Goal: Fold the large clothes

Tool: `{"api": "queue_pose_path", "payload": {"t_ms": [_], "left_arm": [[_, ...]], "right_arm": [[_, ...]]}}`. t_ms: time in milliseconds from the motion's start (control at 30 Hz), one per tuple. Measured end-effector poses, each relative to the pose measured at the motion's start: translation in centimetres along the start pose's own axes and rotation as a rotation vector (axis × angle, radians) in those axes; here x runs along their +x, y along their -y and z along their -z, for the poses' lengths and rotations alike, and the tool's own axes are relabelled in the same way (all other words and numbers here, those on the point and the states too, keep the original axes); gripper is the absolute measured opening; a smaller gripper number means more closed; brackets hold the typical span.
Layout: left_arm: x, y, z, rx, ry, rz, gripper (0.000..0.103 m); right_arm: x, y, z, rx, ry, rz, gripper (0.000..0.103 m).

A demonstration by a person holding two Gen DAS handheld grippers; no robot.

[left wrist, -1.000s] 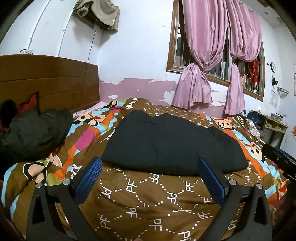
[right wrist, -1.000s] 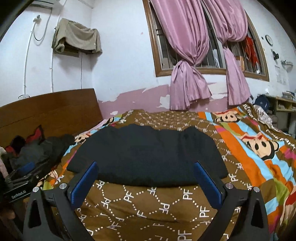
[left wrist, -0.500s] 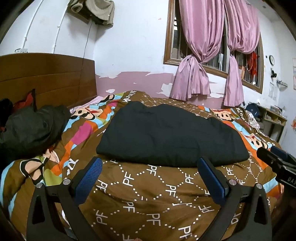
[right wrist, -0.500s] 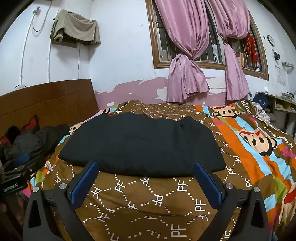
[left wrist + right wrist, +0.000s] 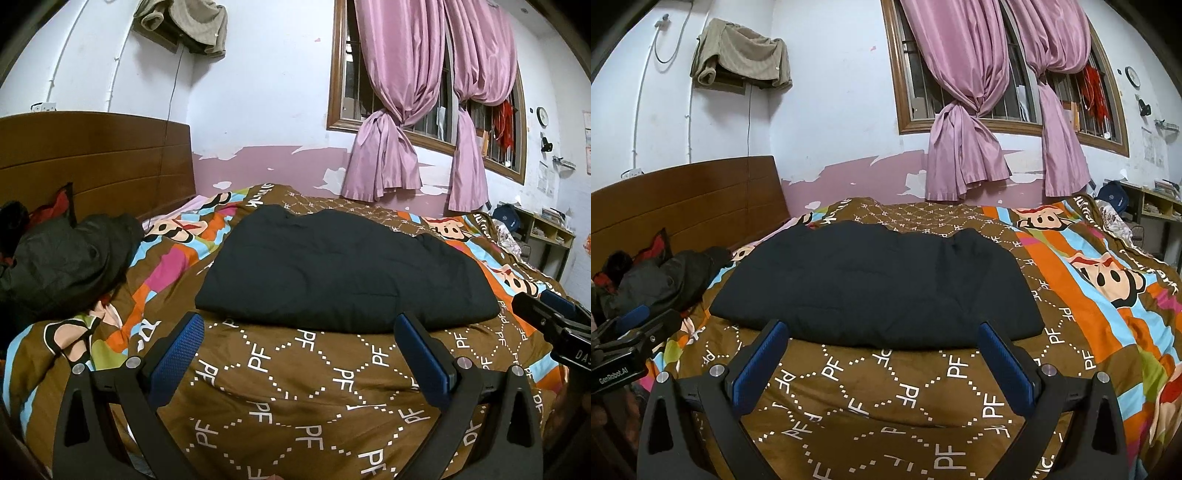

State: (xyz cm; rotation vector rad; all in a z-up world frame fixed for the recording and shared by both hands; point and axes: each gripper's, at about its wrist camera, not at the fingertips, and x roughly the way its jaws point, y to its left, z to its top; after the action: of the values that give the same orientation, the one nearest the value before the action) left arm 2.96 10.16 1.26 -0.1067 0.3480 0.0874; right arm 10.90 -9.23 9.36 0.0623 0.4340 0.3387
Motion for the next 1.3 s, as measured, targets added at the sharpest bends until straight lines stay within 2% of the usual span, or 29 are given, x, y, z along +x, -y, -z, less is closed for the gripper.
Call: {"api": "queue_pose_path", "payload": {"t_ms": [1300], "left_arm": [[-0.09, 0.47, 0.20, 0.014, 0.004, -0.003, 0.101]], "right_arm": [[-0.03, 0.07, 0.17, -0.001, -0.006, -0.002, 0.103]]}}
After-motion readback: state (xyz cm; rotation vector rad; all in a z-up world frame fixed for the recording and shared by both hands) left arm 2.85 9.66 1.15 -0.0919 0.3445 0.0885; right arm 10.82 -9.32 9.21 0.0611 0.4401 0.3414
